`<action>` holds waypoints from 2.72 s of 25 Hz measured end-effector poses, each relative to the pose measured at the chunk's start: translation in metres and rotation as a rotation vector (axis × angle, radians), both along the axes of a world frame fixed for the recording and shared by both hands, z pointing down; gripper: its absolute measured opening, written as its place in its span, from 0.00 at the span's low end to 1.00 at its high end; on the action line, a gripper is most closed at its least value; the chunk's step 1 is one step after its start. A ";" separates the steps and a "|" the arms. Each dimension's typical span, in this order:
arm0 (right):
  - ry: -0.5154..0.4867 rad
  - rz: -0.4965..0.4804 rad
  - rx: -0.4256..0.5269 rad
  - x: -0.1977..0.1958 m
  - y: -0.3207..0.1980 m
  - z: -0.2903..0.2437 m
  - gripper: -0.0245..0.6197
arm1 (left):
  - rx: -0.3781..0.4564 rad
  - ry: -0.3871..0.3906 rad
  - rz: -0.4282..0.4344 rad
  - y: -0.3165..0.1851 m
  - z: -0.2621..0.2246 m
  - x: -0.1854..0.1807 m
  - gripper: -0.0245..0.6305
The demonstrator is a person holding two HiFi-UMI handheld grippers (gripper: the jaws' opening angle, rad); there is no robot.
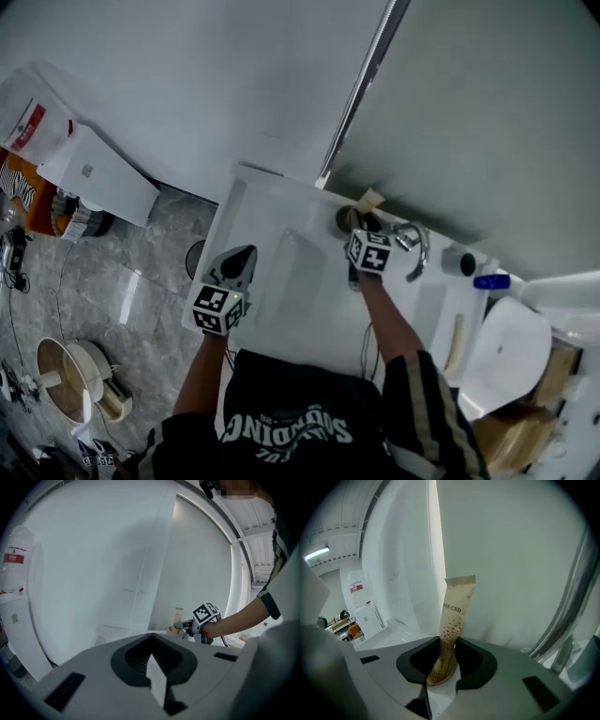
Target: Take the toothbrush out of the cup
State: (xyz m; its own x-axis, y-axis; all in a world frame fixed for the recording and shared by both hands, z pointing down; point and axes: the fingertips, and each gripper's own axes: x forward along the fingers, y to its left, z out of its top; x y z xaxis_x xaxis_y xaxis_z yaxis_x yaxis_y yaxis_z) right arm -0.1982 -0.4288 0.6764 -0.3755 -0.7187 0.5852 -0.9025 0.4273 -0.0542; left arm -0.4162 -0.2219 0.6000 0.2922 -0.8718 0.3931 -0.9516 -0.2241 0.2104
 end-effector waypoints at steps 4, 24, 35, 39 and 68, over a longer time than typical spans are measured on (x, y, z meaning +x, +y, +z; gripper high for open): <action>-0.013 -0.020 0.036 -0.003 0.002 -0.012 0.17 | 0.006 0.002 0.010 0.000 -0.001 0.004 0.04; -0.175 -0.143 0.255 -0.002 0.072 -0.146 0.15 | 0.082 -0.019 0.074 0.016 -0.038 0.079 0.04; -0.155 -0.240 0.208 0.052 0.159 -0.122 0.15 | 0.091 -0.021 0.132 0.033 -0.042 0.149 0.04; -0.162 -0.270 0.179 0.082 0.181 -0.108 0.15 | 0.084 -0.014 0.183 0.034 -0.039 0.185 0.04; 0.044 0.181 -0.176 0.460 0.268 0.008 0.15 | 0.039 -0.023 0.491 0.014 -0.021 0.352 0.04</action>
State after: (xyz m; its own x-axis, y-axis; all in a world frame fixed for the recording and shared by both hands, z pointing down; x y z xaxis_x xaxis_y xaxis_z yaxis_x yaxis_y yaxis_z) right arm 0.2618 -0.1607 0.6845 -0.2214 -0.6576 0.7201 -0.9666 0.2458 -0.0728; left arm -0.0644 -0.2079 0.5786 0.6641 -0.6475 0.3737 -0.7358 -0.6546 0.1734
